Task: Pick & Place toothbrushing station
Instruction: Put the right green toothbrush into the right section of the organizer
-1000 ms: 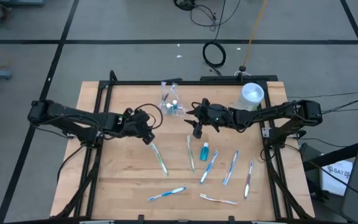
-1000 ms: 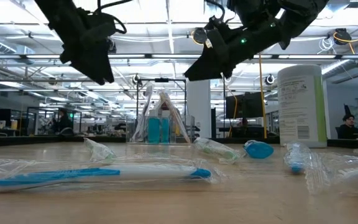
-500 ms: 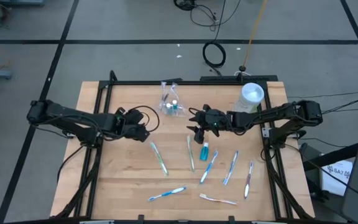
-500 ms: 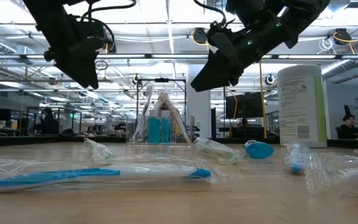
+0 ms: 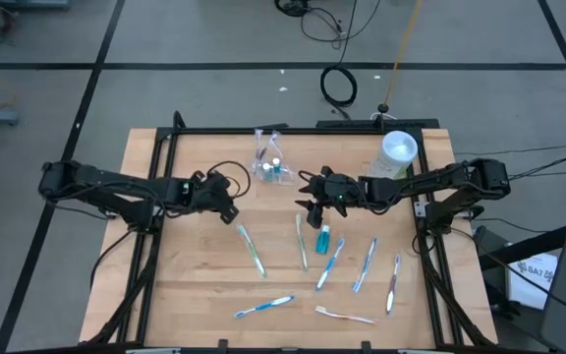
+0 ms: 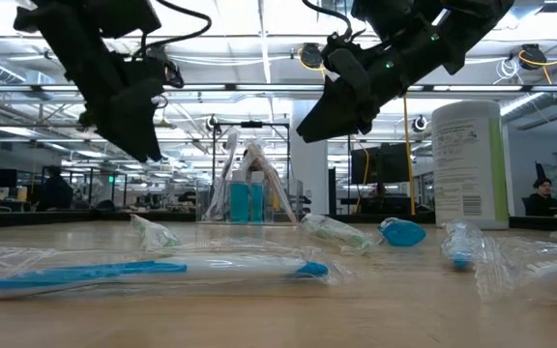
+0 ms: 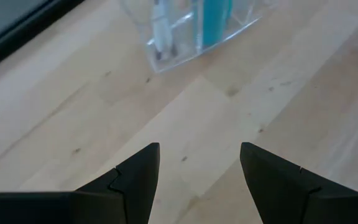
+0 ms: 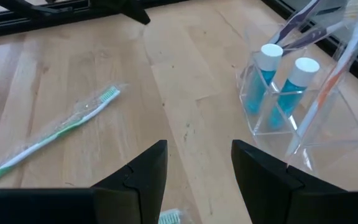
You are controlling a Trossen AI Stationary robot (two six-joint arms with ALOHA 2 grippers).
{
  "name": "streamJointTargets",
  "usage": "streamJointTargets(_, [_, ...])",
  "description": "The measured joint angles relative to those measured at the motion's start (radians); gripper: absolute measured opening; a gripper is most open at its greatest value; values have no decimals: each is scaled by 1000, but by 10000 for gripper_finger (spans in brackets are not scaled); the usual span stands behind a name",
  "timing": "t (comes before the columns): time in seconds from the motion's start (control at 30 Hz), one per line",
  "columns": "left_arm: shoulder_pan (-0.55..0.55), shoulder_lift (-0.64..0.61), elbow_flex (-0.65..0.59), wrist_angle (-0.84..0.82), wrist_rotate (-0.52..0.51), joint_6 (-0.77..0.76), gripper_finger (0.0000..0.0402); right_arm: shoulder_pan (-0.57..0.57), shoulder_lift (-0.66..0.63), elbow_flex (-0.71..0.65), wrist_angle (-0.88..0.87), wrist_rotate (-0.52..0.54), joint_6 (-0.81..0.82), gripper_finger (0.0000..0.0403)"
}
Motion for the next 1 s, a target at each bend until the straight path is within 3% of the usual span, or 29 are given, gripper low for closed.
streamJointTargets(0.33, [44,3,-30,139,101,87,232,0,0,0,-56,-5,140,173])
streamJointTargets(1.0, [48,9,-30,165,100,130,232,64,183,0,-79,2,491,173])
